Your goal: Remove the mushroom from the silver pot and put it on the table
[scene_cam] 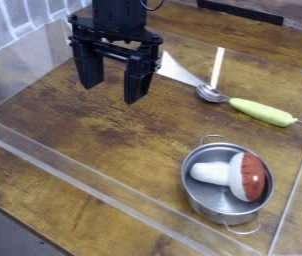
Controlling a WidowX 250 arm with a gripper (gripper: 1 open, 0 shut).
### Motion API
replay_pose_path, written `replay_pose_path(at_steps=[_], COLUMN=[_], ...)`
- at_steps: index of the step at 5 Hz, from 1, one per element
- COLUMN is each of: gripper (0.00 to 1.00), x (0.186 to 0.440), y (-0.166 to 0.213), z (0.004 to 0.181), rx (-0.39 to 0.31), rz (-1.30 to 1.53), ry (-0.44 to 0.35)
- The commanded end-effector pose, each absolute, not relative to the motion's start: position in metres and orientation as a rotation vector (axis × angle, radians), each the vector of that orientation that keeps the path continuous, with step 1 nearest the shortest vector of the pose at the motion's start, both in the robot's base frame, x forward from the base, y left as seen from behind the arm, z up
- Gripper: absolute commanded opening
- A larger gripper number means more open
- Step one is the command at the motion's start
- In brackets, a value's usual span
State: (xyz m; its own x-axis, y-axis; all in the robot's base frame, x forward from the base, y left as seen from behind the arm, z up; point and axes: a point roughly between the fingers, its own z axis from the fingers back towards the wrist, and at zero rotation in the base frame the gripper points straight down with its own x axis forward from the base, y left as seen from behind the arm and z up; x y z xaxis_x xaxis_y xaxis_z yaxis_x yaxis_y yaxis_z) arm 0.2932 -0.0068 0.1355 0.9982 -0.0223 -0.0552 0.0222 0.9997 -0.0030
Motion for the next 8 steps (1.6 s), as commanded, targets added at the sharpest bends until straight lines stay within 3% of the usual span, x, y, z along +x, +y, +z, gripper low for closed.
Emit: replay_pose_path(at_steps=[1, 3, 4, 5, 8], gripper=[1.0, 1.0, 1.0, 1.0, 1.0], x=[0.296, 0.306, 0.321, 0.337, 0.34], y=[-0.008, -0.103, -0.143, -0.151, -0.138], z=[0.119, 0.092, 0.088, 0.086, 0.063], rx=[-0.008, 0.0, 0.007, 0.02, 0.03], rz=[-0.065, -0.23, -0.343, -0.402, -0.408], ry=[0.079, 0.018, -0.035, -0.094, -0.166])
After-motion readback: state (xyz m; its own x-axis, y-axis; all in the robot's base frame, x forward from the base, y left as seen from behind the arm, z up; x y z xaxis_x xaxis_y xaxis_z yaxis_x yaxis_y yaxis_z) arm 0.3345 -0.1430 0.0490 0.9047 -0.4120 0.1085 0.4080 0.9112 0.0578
